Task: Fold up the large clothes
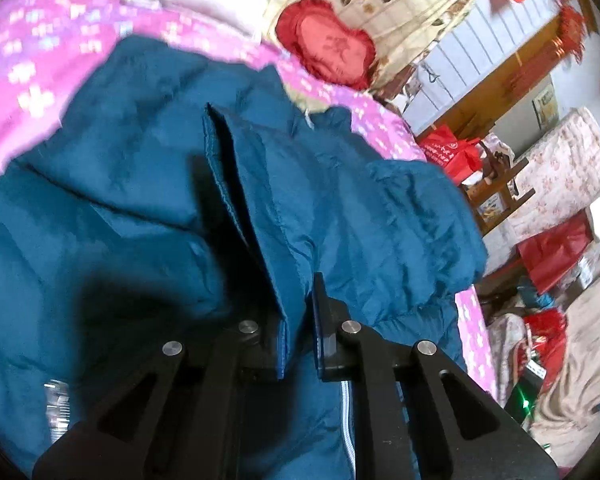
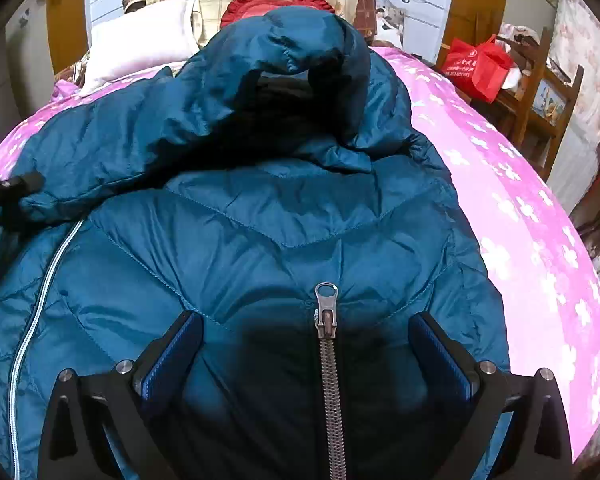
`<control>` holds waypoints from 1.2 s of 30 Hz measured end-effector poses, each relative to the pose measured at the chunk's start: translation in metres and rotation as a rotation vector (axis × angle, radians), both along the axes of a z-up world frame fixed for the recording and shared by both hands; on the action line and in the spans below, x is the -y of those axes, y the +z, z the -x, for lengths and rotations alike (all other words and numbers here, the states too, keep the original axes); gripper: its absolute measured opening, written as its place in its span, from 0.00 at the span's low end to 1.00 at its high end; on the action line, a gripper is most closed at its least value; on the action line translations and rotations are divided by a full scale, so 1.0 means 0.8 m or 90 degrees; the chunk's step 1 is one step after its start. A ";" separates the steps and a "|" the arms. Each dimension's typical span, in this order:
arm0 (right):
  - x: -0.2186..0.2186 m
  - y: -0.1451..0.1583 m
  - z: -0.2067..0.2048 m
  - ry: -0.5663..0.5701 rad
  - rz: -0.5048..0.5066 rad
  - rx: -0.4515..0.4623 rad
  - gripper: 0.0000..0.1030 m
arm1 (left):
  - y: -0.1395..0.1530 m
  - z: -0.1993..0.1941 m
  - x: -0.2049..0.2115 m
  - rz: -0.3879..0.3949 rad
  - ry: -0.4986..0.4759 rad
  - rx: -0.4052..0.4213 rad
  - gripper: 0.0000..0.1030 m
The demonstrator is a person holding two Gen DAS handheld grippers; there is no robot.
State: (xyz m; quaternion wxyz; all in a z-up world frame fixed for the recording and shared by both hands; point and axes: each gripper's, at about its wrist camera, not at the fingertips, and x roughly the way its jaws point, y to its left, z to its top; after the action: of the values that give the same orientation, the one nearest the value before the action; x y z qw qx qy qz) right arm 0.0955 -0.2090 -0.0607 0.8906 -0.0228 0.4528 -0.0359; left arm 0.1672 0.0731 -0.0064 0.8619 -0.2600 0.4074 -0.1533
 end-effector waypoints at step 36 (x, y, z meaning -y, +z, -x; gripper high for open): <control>0.019 0.017 -0.234 0.122 -0.087 -0.021 0.97 | -0.048 -0.144 -0.011 -0.401 0.127 0.017 0.52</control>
State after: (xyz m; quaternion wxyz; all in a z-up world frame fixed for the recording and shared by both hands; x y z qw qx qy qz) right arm 0.2826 -0.2242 -0.0472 0.8820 -0.0063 0.4643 0.0809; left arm 0.2825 0.0818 -0.0446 0.9161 -0.0173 0.3957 0.0621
